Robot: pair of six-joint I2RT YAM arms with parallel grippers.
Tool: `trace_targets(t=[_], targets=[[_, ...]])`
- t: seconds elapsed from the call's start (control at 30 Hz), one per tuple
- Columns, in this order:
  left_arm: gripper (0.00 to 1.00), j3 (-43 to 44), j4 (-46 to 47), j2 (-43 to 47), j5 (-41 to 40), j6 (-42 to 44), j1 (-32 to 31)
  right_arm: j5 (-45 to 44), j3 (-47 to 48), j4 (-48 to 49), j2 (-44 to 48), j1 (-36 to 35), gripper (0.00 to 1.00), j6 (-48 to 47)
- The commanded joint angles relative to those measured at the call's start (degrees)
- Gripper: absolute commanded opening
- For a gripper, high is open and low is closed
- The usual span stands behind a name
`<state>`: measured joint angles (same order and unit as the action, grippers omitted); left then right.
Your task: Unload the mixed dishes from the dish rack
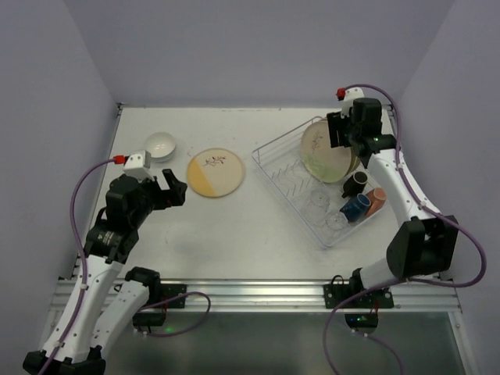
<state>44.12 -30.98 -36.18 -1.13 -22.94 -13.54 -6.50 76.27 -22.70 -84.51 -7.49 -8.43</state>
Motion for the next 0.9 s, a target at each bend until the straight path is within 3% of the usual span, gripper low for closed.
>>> trace_targets(t=[0.0, 0.13, 0.43, 0.67, 0.87], targets=[[1.00, -0.3, 1.9, 0.2, -0.1, 1.4, -0.3, -0.1, 3.3, 0.4, -3.2, 0.1, 0.66, -2.9], [1.00, -0.4, 1.8, 0.8, -0.3, 1.4, -0.3, 1.1, 3.6, -0.7, -5.4, 0.1, 0.57, -2.8], [1.00, -0.5, 2.0, 0.1, 0.4, 1.6, -0.3, -0.6, 4.1, 0.6, -7.3, 0.1, 0.55, -2.3], [1.00, -0.7, 2.1, 0.9, 0.2, 1.4, -0.3, 12.4, 8.4, -9.0, -11.6, 1.5, 0.48, -4.3], [1.00, -0.7, 1.9, 1.0, 0.2, 1.3, -0.5, 14.9, 8.6, -10.1, -10.4, 1.5, 0.39, -3.8]])
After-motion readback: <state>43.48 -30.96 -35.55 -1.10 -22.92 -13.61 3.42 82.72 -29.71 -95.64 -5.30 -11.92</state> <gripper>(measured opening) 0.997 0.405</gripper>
